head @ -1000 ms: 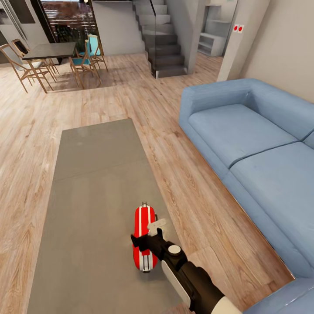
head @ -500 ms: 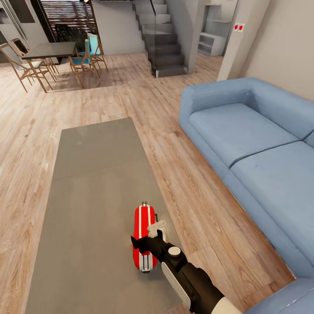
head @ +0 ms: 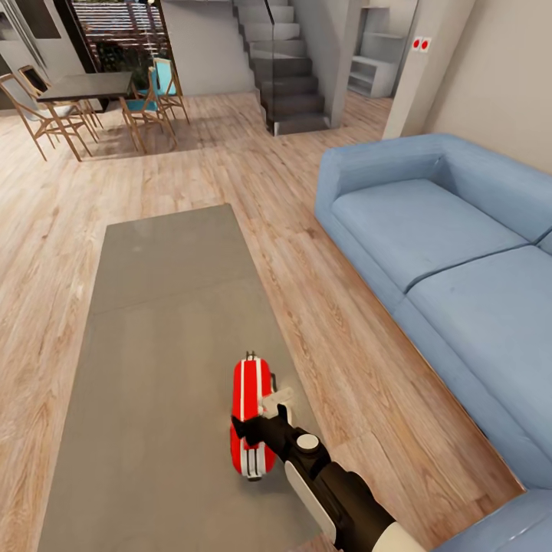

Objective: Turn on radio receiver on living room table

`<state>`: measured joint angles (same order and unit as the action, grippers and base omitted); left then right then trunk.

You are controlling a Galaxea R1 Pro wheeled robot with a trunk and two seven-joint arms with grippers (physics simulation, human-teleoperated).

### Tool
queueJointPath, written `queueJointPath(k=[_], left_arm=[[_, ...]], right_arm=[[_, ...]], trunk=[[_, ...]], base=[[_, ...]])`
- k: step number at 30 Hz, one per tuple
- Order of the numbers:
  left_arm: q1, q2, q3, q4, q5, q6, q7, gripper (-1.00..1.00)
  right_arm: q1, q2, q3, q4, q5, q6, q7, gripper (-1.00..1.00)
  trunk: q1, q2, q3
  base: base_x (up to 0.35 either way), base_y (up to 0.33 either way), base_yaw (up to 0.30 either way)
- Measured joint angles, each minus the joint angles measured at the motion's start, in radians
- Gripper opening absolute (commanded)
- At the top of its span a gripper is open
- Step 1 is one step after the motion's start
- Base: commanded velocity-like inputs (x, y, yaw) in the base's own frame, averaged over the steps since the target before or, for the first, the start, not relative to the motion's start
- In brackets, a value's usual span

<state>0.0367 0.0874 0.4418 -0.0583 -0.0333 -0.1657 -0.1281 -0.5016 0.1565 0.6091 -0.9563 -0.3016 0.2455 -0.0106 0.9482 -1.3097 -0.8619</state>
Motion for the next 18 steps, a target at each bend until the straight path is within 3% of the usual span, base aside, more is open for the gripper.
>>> queueJointPath(k=[3, 4, 18], left_arm=[[0.0, 0.0, 0.0, 0.0, 0.001, 0.0, 0.0, 1.0], [0.0, 0.0, 0.0, 0.0, 0.0, 0.0, 0.001, 1.0], [0.0, 0.0, 0.0, 0.0, 0.001, 0.0, 0.001, 1.0]], right_arm=[[0.0, 0.0, 0.0, 0.002, 0.002, 0.0, -0.001, 1.0], [0.0, 0.0, -0.001, 0.002, 0.002, 0.0, -0.001, -1.0], [0.0, -0.001, -0.001, 0.002, 0.005, 0.001, 0.0, -1.0]], trunk=[[0.011, -0.021, -0.009], [0.011, -0.021, -0.009], [0.012, -0.021, -0.009]], base=[[0.0, 0.0, 0.0], [0.0, 0.0, 0.0], [0.0, 0.0, 0.0]])
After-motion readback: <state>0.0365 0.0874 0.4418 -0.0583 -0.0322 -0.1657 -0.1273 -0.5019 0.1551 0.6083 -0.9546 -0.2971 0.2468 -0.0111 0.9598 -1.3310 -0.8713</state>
